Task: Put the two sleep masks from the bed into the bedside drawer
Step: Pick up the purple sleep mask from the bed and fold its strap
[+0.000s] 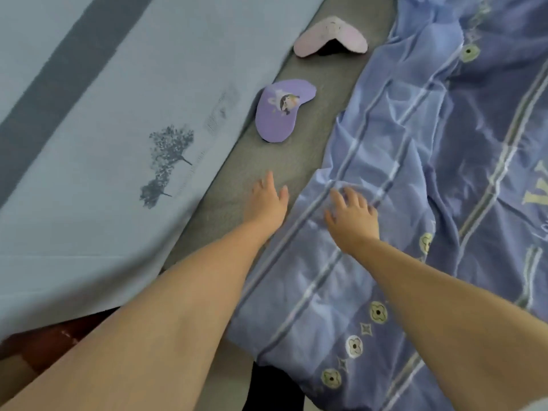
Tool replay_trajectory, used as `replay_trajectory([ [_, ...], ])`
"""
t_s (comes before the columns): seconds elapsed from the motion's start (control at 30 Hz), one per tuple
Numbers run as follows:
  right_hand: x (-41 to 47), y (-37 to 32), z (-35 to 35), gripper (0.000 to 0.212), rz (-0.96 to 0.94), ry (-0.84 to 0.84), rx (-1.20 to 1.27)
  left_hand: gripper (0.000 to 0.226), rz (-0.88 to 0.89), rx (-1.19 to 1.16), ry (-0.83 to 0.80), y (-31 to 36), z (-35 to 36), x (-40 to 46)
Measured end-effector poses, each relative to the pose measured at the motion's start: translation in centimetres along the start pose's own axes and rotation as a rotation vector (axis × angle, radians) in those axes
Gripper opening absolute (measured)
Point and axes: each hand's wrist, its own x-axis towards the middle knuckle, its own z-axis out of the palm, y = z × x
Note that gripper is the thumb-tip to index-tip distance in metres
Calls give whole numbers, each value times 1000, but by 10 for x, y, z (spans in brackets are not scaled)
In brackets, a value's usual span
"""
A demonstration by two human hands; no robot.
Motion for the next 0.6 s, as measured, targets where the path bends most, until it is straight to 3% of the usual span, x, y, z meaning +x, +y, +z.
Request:
replay_trajectory([
  [0.17,38,4,50,54,-5,176,-20,63,-156,-233,251,18,5,103],
  [0.3,43,7,61,55,-49,354,-6,69,-202,-258,429,38,5,148],
  [0.4,43,8,63,56,-66,378,-27,54,-318,-303,412,46,4,162],
  [0.5,45,10,63,56,-66,366,-42,32,-242,-270,317,41,1,153],
  [0.6,43,8,61,57,-54,319,-29,37,-171,-331,148,26,2,115],
])
